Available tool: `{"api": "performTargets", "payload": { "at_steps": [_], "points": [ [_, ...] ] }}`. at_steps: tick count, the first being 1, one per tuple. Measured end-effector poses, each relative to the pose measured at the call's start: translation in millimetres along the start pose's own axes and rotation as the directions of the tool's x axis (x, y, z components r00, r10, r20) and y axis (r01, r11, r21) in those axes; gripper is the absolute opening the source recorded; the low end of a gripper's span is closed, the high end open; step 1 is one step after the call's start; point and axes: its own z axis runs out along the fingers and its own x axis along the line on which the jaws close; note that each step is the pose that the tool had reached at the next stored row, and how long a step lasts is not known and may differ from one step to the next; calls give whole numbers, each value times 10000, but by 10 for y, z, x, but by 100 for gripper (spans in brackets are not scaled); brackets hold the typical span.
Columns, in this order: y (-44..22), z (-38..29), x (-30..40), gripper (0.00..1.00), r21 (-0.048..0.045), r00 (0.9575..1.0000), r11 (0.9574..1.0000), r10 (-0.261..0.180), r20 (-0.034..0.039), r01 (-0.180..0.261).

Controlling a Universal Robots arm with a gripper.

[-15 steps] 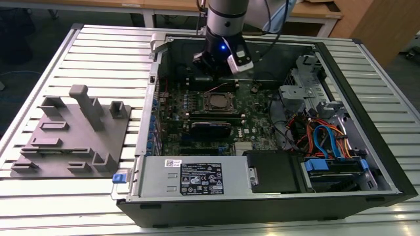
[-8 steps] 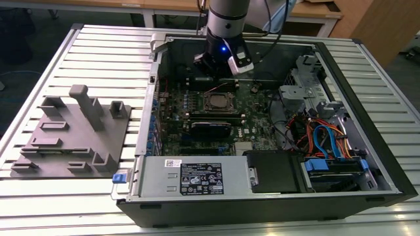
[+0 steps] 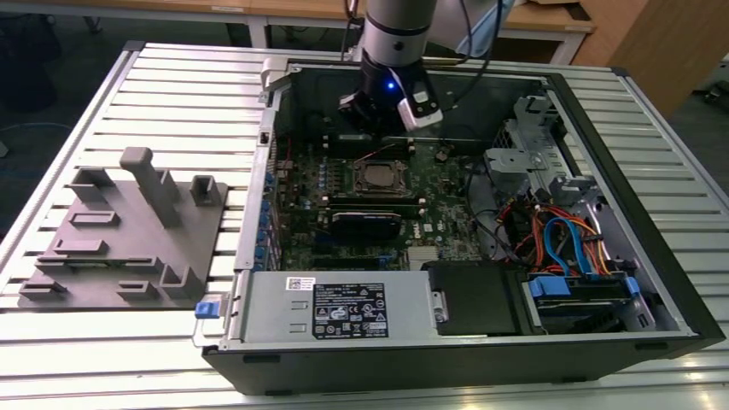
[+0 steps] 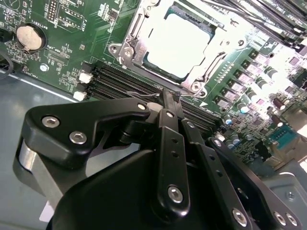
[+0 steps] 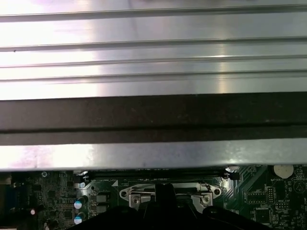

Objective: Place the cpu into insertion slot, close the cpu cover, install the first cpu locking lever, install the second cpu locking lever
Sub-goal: 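Install the first cpu locking lever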

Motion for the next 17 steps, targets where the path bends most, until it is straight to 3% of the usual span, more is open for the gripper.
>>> {"api": "performTargets", "payload": {
  "at_steps": [17],
  "points": [
    [35,52,-45,10,-2,10000,10000,0,1,0]
  ]
}}
